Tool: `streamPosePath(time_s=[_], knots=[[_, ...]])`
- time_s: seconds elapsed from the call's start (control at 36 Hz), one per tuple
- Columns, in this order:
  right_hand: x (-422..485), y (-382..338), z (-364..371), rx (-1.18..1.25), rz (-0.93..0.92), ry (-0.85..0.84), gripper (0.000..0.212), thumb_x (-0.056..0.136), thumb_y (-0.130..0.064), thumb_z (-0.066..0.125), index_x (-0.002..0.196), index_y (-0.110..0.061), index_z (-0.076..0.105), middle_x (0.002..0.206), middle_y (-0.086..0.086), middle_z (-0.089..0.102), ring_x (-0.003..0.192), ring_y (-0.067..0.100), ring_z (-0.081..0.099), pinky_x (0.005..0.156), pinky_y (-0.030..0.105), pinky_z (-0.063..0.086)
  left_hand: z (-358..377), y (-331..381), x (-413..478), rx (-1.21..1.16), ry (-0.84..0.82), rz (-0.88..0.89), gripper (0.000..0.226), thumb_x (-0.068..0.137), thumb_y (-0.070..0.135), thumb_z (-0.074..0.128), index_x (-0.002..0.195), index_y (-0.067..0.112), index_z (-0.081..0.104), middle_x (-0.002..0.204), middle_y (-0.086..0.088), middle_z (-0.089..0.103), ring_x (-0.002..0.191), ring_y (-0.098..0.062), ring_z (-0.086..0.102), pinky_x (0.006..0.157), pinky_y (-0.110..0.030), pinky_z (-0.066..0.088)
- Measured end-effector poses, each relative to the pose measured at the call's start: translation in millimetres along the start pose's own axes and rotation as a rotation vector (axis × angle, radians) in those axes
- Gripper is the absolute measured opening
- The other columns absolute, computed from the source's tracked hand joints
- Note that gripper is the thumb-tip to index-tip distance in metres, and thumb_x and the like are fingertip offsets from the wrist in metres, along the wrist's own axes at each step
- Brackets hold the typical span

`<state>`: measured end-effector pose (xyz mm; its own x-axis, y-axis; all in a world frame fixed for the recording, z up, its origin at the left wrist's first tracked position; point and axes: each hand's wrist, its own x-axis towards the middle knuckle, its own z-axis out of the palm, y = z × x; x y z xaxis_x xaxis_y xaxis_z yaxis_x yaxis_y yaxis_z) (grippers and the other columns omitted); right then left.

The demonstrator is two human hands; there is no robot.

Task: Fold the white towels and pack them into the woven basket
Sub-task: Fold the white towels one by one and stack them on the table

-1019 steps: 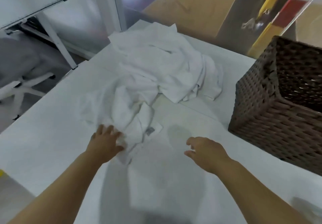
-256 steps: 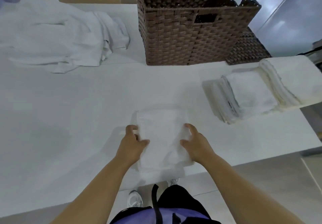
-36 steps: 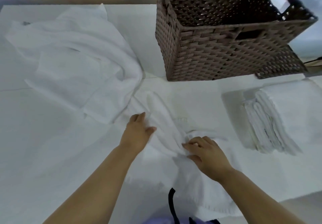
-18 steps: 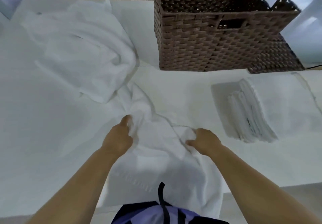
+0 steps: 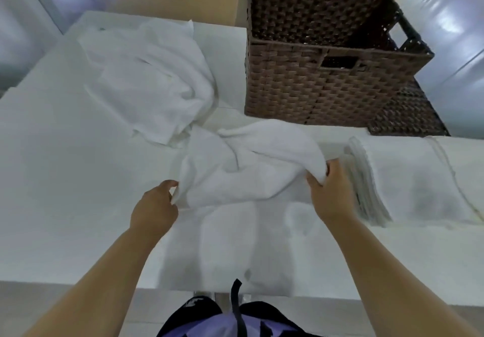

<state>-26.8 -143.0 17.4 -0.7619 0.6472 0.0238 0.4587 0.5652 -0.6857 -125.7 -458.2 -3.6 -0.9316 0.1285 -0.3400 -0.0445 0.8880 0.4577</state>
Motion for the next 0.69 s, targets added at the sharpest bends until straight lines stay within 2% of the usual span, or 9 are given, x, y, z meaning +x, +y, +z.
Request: streamPosePath(time_s=[0.08,0.17,0.28,0.36,0.44,0.5,0.56,0.64,0.69], knots=[[-11.2,23.6,6.3,-0.268,0.225,-0.383,0.041,0.083,-0.033,0.069,0.11,-0.014,0.045,0.1,0.003,0.055,0.085,0.023,0.052,0.071,0.034,0.044,12.5,0.0,-3.5,0.095,-0.221,-0.096,0.057,0.077,0.008,0.059,0.131,0.023,0.048,0.109,-0.002,0.061,0.089,-0.023,0.06,0.072,-0.031,0.049],[-21.0,39.1,9.1,-0.263,0.354,-0.544,0.062,0.08,-0.043,0.072,0.124,-0.009,0.044,0.108,0.004,0.056,0.087,0.018,0.052,0.07,0.03,0.041,24.7,-1.3,-0.5,0.106,-0.328,-0.138,0.075,0.07,0.014,0.074,0.138,0.017,0.041,0.127,-0.007,0.053,0.108,-0.025,0.056,0.085,-0.034,0.049],[-13.6,44.0,7.6,-0.095,0.44,-0.447,0.055,0.08,-0.056,0.065,0.107,-0.011,0.05,0.098,0.001,0.061,0.077,0.013,0.056,0.061,0.028,0.041,32.6,2.6,12.8,0.009,-0.252,-0.173,0.069,0.074,0.022,0.071,0.135,0.007,0.042,0.123,-0.012,0.054,0.102,-0.028,0.055,0.074,-0.03,0.041],[1.4,44.3,8.2,-0.052,0.476,-0.369,0.059,0.085,-0.051,0.061,0.123,-0.008,0.052,0.11,0.007,0.062,0.09,0.021,0.057,0.073,0.029,0.04,35.8,7.7,29.2,-0.154,-0.121,-0.227,0.059,0.081,0.032,0.065,0.128,0.002,0.048,0.119,-0.016,0.058,0.102,-0.031,0.055,0.076,-0.031,0.037],[12.4,43.3,11.5,-0.047,0.466,-0.409,0.037,0.086,-0.039,0.065,0.106,-0.007,0.063,0.088,0.002,0.065,0.073,0.014,0.059,0.065,0.028,0.043,35.6,12.5,43.2,-0.216,-0.018,-0.259,0.052,0.089,0.042,0.057,0.119,0.0,0.056,0.114,-0.018,0.061,0.104,-0.035,0.056,0.078,-0.033,0.037],[16.8,40.6,15.3,-0.025,0.479,-0.442,0.029,0.085,-0.033,0.069,0.093,-0.005,0.066,0.083,0.005,0.068,0.07,0.017,0.062,0.065,0.031,0.049,35.2,14.2,49.8,-0.235,0.001,-0.257,0.04,0.094,0.036,0.051,0.095,-0.002,0.062,0.091,-0.018,0.063,0.088,-0.034,0.058,0.07,-0.033,0.038],[20.3,39.4,18.5,0.034,0.515,-0.437,0.029,0.082,-0.029,0.072,0.087,-0.001,0.067,0.084,0.011,0.069,0.078,0.027,0.066,0.073,0.038,0.053,33.8,16.0,53.3,-0.259,0.005,-0.269,0.036,0.095,0.03,0.05,0.08,-0.002,0.059,0.07,-0.014,0.057,0.072,-0.032,0.054,0.063,-0.034,0.037],[25.0,36.9,18.6,0.129,0.554,-0.403,0.021,0.08,-0.023,0.075,0.081,-0.004,0.066,0.089,0.015,0.069,0.086,0.033,0.067,0.083,0.048,0.055,28.4,16.9,52.5,-0.295,0.025,-0.245,0.034,0.093,0.028,0.053,0.081,-0.003,0.06,0.071,-0.013,0.058,0.064,-0.027,0.051,0.059,-0.033,0.036],[28.7,35.1,14.7,0.149,0.537,-0.343,0.022,0.079,-0.02,0.075,0.087,-0.003,0.065,0.093,0.016,0.068,0.088,0.033,0.065,0.084,0.048,0.055,20.7,15.7,48.9,-0.319,0.066,-0.202,0.035,0.093,0.028,0.054,0.082,-0.005,0.06,0.076,-0.016,0.061,0.066,-0.028,0.052,0.059,-0.033,0.036]])
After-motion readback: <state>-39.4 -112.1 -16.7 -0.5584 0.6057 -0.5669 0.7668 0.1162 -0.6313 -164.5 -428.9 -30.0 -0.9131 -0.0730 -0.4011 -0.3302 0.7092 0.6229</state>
